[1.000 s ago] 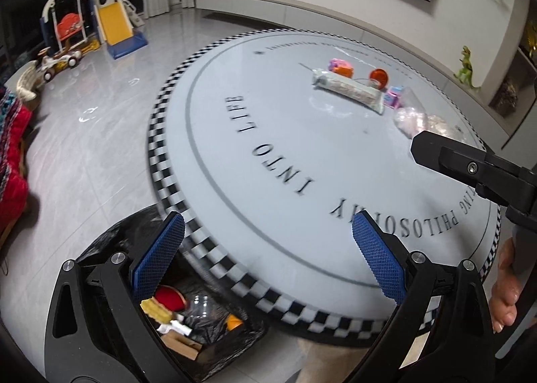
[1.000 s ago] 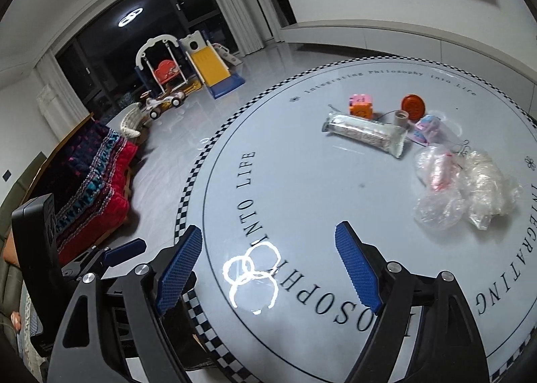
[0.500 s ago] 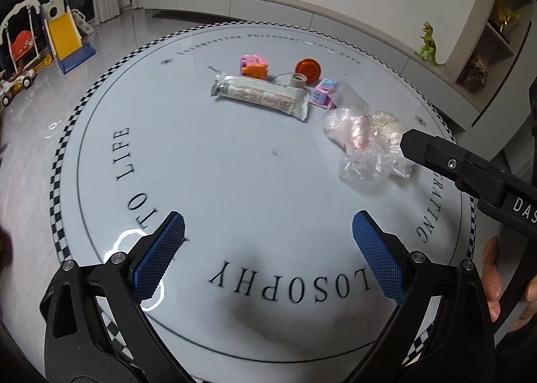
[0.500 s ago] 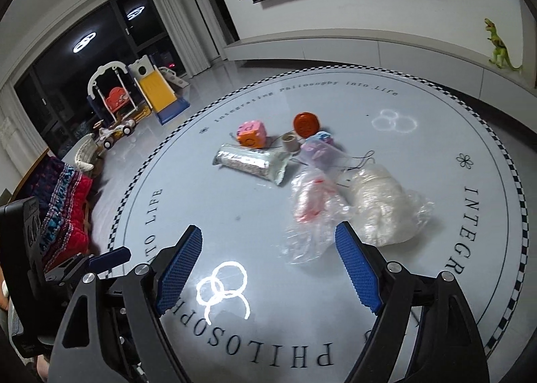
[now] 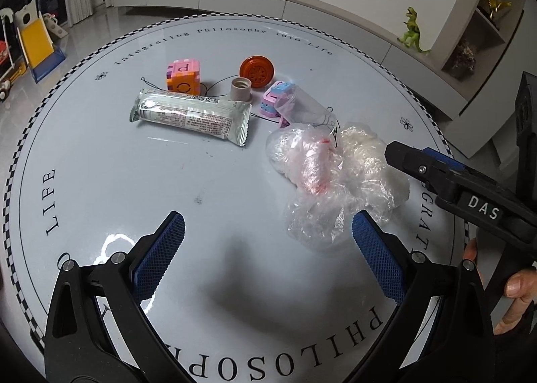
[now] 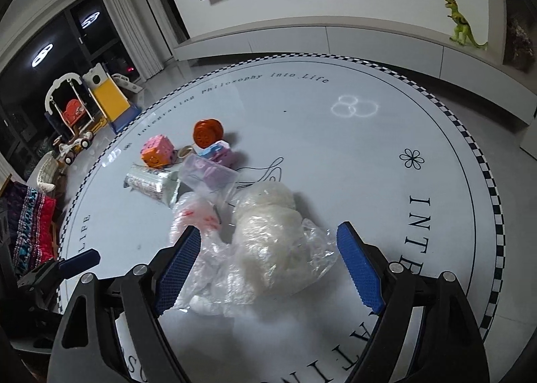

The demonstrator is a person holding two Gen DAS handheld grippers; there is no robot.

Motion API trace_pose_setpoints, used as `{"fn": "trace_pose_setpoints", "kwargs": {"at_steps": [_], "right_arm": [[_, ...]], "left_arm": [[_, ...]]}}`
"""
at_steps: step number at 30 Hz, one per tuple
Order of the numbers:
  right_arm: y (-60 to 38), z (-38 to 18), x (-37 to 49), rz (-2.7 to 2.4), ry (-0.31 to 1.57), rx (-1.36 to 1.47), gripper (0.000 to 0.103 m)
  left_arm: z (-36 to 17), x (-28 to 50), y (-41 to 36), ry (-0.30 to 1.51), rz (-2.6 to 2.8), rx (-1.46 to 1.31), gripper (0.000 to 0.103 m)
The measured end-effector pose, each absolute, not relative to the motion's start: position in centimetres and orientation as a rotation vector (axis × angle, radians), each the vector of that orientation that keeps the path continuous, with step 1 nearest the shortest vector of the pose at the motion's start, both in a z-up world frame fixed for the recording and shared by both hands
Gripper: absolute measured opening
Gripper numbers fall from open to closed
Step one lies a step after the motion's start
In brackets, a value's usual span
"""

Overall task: Collect trash
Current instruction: 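Grasp the pink-stained plastic bag with the left tool while the right tool grasps the white bag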

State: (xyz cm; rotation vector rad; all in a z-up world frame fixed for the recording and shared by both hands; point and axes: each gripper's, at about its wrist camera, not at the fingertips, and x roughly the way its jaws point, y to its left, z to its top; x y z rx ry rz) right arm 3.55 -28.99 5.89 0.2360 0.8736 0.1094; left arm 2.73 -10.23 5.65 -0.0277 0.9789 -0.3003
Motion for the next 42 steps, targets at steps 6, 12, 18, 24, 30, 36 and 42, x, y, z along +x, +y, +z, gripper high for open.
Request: {"fn": "trace_pose_setpoints", "kwargs": {"at_steps": [6,12,18,24,30,36,42], "right_arm": [[-29.0,3.6,5.1,0.128,0.935,0.24,0.071],[-29.9,2.5,5.9,0.183,0.961,0.327,0.044],[-31.4,3.9,5.0,0.147,0.885,0.342,0.042],[-32.5,5.1,4.3,0.147,0.837,0.346,0.042],[-32.0,5.5,3.6,0.149,0.83,0.336,0.043],[-30.7,6.2,2.3,0.165,0.828,0.323,0.043],[-28.8,7.3,0.5,0.183,0.819,0.319,0.043]], "left_arm": [[5.4,4.0,-11.2,0.974,-0.308,-0.027,0.097],[5.0,5.1,-12.3,0.986,-0.313,-0.022,0.097],[4.0,6.6,-13.2,1.002,-0.311,-0.03,0.097],[2.6,8.0,-14.5,1.014,-0.291,-0.026,0.097],[1.5,7.8,-14.2,1.028,-0.276,-0.02,0.068],[2.2,6.0,-12.1,1.024,-0.31,-0.054,0.048],[3.8,2.6,-10.3,0.985,-0.301,-0.025,0.048]]}}
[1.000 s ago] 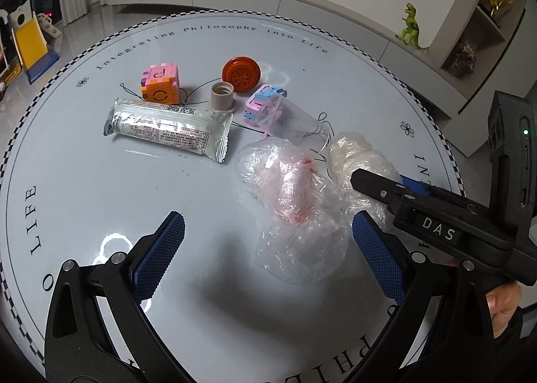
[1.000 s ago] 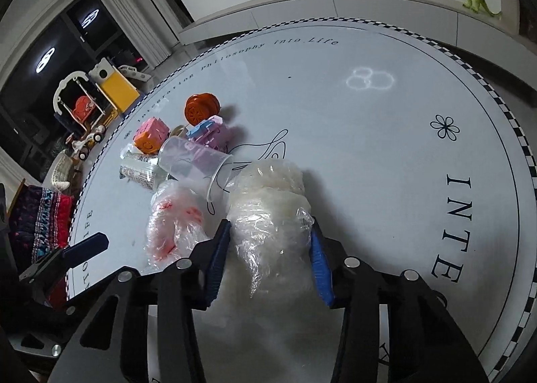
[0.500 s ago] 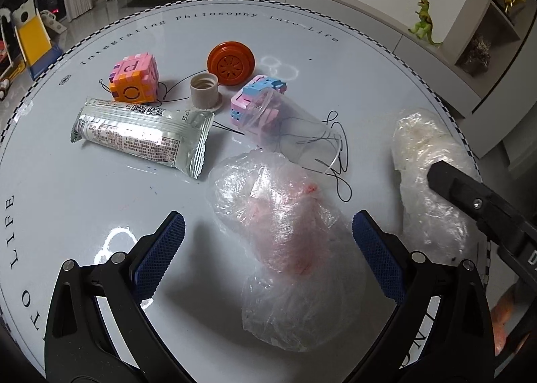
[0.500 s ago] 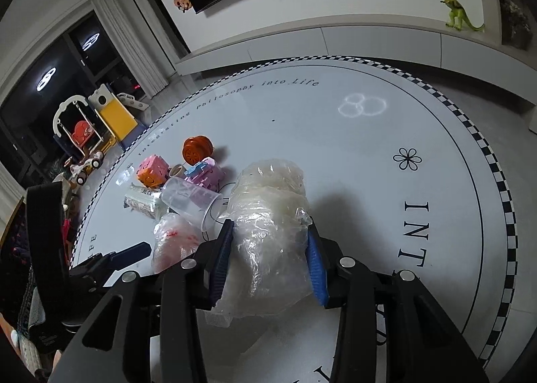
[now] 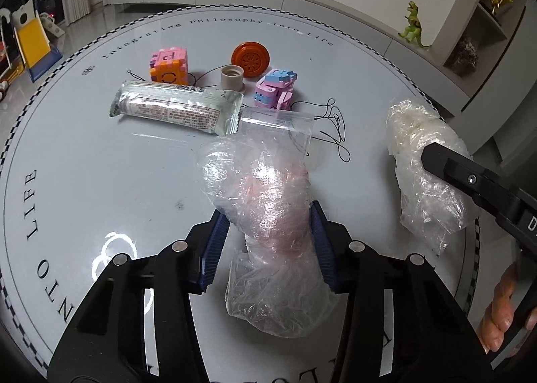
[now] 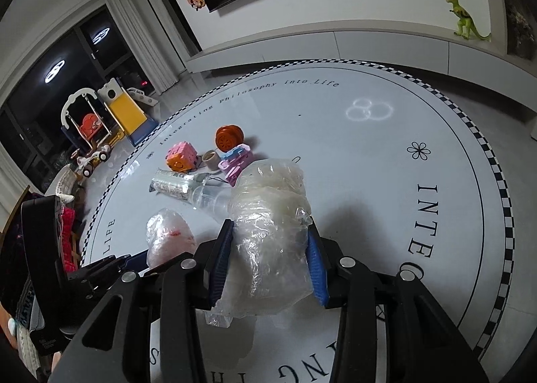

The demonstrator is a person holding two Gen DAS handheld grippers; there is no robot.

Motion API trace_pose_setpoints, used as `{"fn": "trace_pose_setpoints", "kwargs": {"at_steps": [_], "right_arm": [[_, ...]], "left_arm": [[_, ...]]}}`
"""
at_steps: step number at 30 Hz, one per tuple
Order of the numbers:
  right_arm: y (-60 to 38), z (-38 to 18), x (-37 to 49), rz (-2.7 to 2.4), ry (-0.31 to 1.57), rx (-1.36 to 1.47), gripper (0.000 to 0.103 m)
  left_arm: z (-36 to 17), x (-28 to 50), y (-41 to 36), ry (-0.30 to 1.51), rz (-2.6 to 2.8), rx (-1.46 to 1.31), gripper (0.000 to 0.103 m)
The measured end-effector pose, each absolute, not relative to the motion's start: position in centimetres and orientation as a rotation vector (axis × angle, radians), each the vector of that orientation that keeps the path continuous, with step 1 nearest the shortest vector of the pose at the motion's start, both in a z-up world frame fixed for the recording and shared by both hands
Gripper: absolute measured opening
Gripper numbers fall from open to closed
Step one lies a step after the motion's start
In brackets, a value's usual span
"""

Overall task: Collect trash
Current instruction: 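Grasp the pink-stained plastic bag with the left tool while the right tool grasps the white bag, then carry both plastic bags to the trash bag and release them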

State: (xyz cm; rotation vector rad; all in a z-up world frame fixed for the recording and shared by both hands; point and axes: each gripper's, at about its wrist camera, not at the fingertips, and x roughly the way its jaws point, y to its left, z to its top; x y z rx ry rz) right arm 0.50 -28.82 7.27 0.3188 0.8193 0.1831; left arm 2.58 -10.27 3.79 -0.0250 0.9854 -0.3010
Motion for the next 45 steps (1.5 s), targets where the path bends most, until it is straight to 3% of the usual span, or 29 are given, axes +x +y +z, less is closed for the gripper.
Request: {"fn": "trace_pose_setpoints", "kwargs": {"at_steps": [16,45], "right_arm": [[-21.0,10.0,-4.5,0.307,0.805,0.272,0.043],[0.8,8.7,-15.3,0.765,0.871,-0.039,0.044]], "left_arm": [[7.0,-5.3,-2.5,0.892,-0.229,-0.081,0.048],[5.7,-23.5,16.4,0.827,0.183,-0.251,0.049]]}}
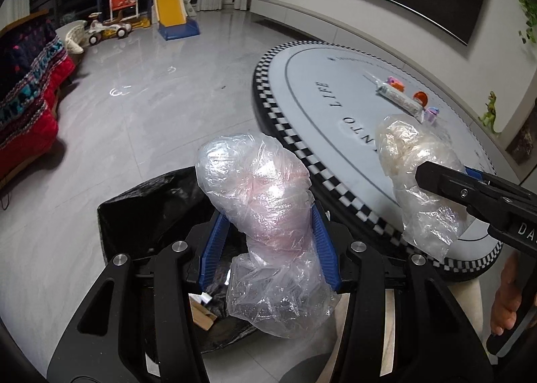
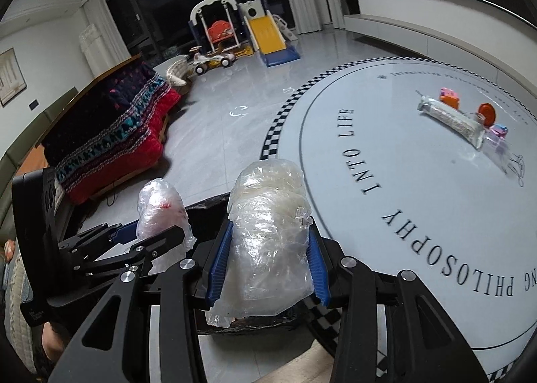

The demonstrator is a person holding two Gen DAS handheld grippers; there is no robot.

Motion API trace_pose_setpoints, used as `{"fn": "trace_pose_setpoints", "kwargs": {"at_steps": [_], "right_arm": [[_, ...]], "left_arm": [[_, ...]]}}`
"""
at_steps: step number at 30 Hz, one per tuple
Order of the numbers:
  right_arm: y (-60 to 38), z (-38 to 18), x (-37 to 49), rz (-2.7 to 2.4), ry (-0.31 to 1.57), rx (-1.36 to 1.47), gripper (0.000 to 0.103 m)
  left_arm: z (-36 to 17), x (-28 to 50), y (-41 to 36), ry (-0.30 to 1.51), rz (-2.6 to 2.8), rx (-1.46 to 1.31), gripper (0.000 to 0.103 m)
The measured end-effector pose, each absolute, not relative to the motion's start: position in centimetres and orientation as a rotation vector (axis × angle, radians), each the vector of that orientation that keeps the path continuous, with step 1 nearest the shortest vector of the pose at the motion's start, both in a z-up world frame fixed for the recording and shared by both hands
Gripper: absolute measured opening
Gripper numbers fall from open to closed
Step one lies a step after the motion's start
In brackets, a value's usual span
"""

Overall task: Collect trash
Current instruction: 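Carry both plastic bags to the trash bag and release them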

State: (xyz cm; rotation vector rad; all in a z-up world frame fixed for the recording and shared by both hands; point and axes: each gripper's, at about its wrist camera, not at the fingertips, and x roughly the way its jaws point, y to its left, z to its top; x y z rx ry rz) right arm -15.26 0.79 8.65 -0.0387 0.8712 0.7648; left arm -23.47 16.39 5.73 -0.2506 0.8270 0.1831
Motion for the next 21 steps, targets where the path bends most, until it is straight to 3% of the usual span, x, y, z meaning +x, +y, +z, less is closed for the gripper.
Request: {"fn": "trace_pose_setpoints", "kwargs": {"at_steps": [15,16,17,18,19,21], "right_arm": [[9.7,6.0,-18.3,0.925,0.966,-0.157,0.044],[9.9,5.6,-18.3,0.925,0.974,-0.164,0.048],[10.3,5.4,-18.3,0.924,0.989,-0.177,0.053],[10.7,5.0,-18.2,0.908,1.0,-0.193,0.068],[10.7,4.9,-18.2,0.89,0.993,-0.19,0.075],[10.2,5.0,-18.3,0.886,0.978,-0.176,0.076]], "left_arm": [[2.8,-29.5,23.7,0.852,0.405,-0.373,0.049],[3.0,-29.7,24.0,0.844,0.409,-0.381,0.051],[3.1,-29.8,24.1,0.842,0.408,-0.389,0.069],[3.1,-29.9,24.2,0.844,0.409,-0.393,0.083],[3.3,-30.0,24.2,0.837,0.428,-0.387,0.097],[3.5,-30.3,24.1,0.835,0.452,-0.363,0.097]]}}
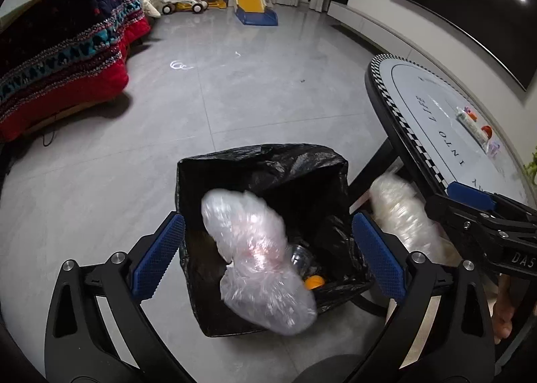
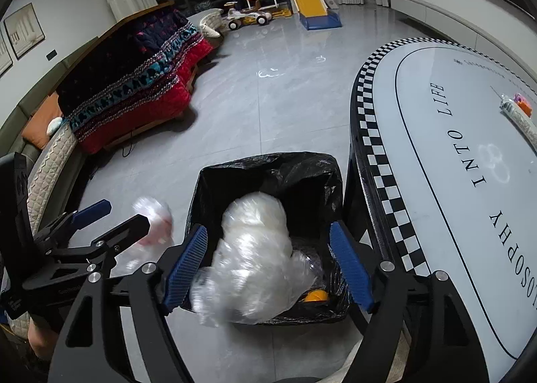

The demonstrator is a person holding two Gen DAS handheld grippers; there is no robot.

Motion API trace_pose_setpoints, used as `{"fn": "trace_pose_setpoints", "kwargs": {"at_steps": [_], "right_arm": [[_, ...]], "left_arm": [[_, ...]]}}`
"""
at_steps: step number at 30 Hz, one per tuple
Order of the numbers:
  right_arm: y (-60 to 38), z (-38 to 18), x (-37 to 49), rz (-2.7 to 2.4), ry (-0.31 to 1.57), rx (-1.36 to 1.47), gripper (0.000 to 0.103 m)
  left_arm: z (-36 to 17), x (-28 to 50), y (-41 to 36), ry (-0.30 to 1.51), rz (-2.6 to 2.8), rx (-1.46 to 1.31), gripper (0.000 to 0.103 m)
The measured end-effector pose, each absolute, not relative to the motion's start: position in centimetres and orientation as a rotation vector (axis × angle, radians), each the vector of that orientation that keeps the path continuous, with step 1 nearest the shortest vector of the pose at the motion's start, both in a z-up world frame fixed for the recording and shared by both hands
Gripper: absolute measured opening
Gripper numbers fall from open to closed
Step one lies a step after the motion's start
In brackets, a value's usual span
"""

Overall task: Collect trash
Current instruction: 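Carry both plastic bags to the trash bag and release them, then move both open tools back over the table toward the snack bar and cup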

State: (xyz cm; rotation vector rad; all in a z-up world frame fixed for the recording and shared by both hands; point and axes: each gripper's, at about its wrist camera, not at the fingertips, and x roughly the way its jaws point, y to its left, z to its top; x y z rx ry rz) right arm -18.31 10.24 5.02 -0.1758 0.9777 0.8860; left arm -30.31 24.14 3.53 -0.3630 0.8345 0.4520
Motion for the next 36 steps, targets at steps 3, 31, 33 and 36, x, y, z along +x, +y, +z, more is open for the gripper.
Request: {"fn": "trace_pose_setpoints", "kwargs": {"at_steps": [3,31,33,36], "right_arm": [[9.5,5.5,-18.2,0.887,0.964,-0.159,0.076],[-0.7,9.9,-11.9,0.775,0.861,0.039,0.08],[-2.1,10.1,-10.9,0.746,0.854,0.054,0.08],[-4.2,10.2,-9.4,0.703,0.847,0.076,0.08]], "left_arm": [[3.4,-30.4,24.4,0.849,0.456,-0.37,0.097],[7.3,-19.4,15.7,0.859,0.172,-0.27,0.097],[7.7,-17.8,14.5,0.861,0.138,-0.253,0.097],[8.1,-15.5,12.7,0.869,0.096,-0.228,0.097]]}}
